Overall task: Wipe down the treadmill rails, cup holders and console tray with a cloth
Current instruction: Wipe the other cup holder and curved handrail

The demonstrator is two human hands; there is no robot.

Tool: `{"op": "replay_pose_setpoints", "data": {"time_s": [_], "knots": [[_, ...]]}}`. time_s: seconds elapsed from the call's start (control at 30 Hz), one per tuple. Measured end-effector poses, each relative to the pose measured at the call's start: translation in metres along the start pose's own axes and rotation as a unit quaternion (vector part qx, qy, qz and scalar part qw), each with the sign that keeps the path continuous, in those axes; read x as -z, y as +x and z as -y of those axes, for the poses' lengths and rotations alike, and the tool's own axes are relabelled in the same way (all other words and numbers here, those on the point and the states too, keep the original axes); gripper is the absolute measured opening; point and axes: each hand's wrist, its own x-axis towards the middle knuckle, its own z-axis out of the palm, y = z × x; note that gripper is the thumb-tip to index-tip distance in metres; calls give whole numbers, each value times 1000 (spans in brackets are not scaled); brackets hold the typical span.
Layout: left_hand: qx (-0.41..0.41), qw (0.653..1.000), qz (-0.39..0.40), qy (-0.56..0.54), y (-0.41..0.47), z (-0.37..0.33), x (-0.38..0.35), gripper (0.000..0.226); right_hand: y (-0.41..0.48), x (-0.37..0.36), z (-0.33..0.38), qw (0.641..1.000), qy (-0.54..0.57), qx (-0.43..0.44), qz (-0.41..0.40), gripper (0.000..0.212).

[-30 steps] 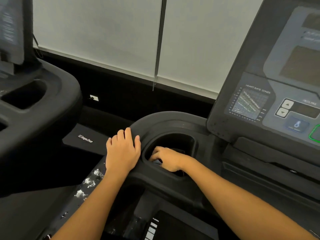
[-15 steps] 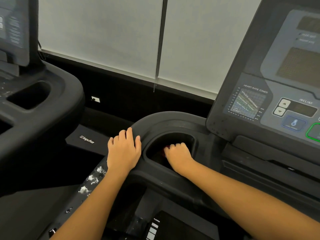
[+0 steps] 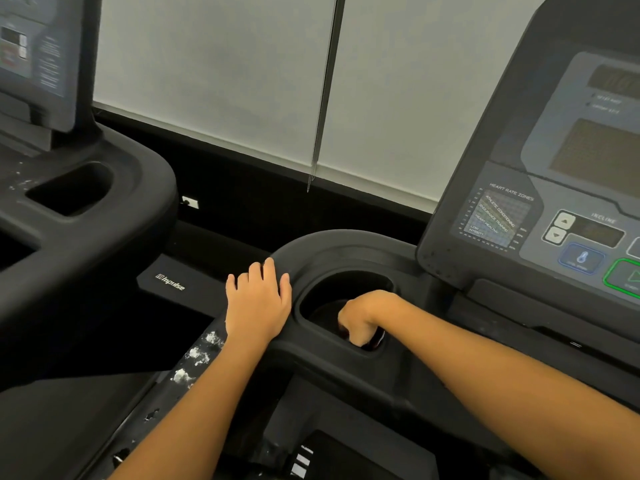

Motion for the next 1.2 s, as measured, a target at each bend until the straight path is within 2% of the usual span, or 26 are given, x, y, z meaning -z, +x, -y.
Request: {"op": "replay_pose_setpoints", "data": {"time_s": [0.1, 0.2, 0.3, 0.4, 0.5, 0.63, 0.73, 0.83, 0.9, 1.0, 1.07, 1.1, 1.2], "knots": [[-1, 1000, -2, 1, 0, 0, -2, 56, -1, 2, -3, 995, 93, 20, 29, 30], [-1, 1000, -8, 5, -1, -1, -3, 56, -2, 0, -8, 981, 188, 32, 32, 34], [0, 1000, -16, 19, -1, 0, -3, 56, 3, -4, -9, 957, 285, 53, 6, 36], [-4, 999, -22, 35, -2, 1, -3, 56, 12, -2, -1, 933, 346, 76, -59, 34], [-9, 999, -22, 47, -2, 2, -4, 55, 17, 1, 9, 917, 374, 87, -107, 29], [-19, 999, -13, 49, -2, 4, -5, 54, 14, -3, 11, 897, 426, 51, -105, 32], [-25, 999, -8, 41, -2, 5, -5, 54, 12, -9, 4, 909, 407, 1, -84, 36], [-30, 999, -13, 24, -1, 6, -7, 55, 6, -17, -2, 921, 382, -21, -70, 26], [-33, 999, -24, 18, 0, 7, -8, 55, -2, -21, -2, 918, 385, -7, -98, 15], [-34, 999, -27, 8, 1, 7, -10, 54, -26, -24, -7, 862, 471, 61, -176, 6], [-43, 998, -36, -2, 2, 8, -10, 53, -47, -27, -16, 803, 543, 98, -223, 16], [-52, 998, -40, -7, 2, 8, -8, 52, -56, -31, -19, 763, 591, 116, -237, 17], [-62, 994, -66, -58, -2, 2, 2, 51, -68, -45, -22, 606, 735, 192, -236, 29]]}}
